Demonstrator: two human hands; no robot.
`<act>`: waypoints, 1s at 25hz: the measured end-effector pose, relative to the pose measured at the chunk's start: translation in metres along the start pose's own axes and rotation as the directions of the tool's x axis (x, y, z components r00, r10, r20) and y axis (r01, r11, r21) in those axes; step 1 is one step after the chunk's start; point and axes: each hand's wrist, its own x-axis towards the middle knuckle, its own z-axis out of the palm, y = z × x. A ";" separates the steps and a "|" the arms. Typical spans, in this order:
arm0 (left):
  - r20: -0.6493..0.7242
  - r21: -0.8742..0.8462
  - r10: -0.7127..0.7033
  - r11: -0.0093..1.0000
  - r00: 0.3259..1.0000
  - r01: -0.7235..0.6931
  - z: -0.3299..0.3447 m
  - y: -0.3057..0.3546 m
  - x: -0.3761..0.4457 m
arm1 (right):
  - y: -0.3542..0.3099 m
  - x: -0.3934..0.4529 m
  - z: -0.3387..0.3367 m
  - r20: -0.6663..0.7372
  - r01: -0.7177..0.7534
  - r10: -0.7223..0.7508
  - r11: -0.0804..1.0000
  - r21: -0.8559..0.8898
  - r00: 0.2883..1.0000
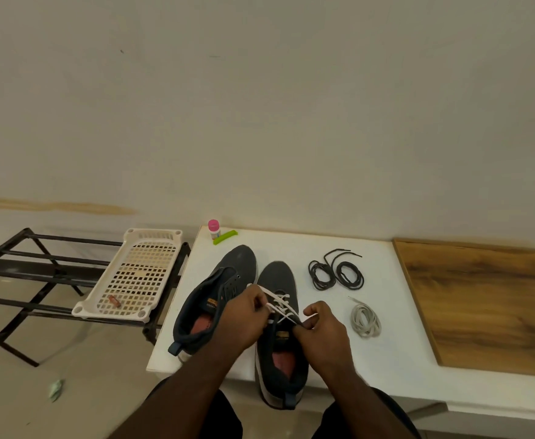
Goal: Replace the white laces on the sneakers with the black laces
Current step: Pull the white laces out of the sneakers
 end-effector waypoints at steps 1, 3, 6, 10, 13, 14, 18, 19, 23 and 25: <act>0.024 0.051 0.052 0.997 0.998 -0.053 0.000 -0.002 -0.002 | -0.001 -0.001 0.002 0.013 0.017 -0.017 1.000 -0.026 1.000; 0.117 0.181 0.208 0.957 0.971 -0.227 0.003 0.001 -0.006 | -0.003 -0.001 0.005 0.009 0.048 -0.047 0.997 -0.065 0.999; 0.122 0.129 0.212 0.965 0.970 -0.227 -0.005 0.008 -0.003 | -0.004 0.000 0.001 0.022 0.048 -0.047 0.995 -0.082 0.999; 0.021 -0.300 -0.117 0.947 0.993 0.118 -0.021 -0.006 0.004 | -0.003 -0.001 0.004 0.033 0.044 -0.042 0.995 -0.087 0.999; 0.243 0.138 0.115 0.979 0.963 -0.151 -0.022 -0.008 -0.005 | -0.003 0.002 0.007 0.021 0.044 -0.042 0.994 -0.105 0.999; 0.265 0.264 0.163 0.936 0.950 -0.234 -0.022 -0.009 -0.003 | -0.003 0.003 0.008 0.026 0.045 -0.042 0.993 -0.110 0.999; -0.029 -0.083 -0.005 0.997 1.000 0.002 -0.041 -0.006 0.009 | 0.000 0.003 0.008 0.025 0.047 -0.044 0.992 -0.115 0.999; -0.132 -0.219 -0.120 0.972 0.984 0.089 -0.046 -0.008 0.011 | 0.000 0.003 0.010 0.025 0.051 -0.048 0.992 -0.115 0.999; -0.115 0.298 0.177 0.945 0.977 -0.136 -0.036 -0.011 -0.001 | 0.000 0.004 0.014 0.017 0.075 -0.073 0.988 -0.138 0.997; 0.162 0.463 0.232 0.841 0.959 -0.282 -0.019 0.002 -0.008 | -0.001 0.005 0.014 0.019 0.081 -0.079 0.986 -0.143 0.997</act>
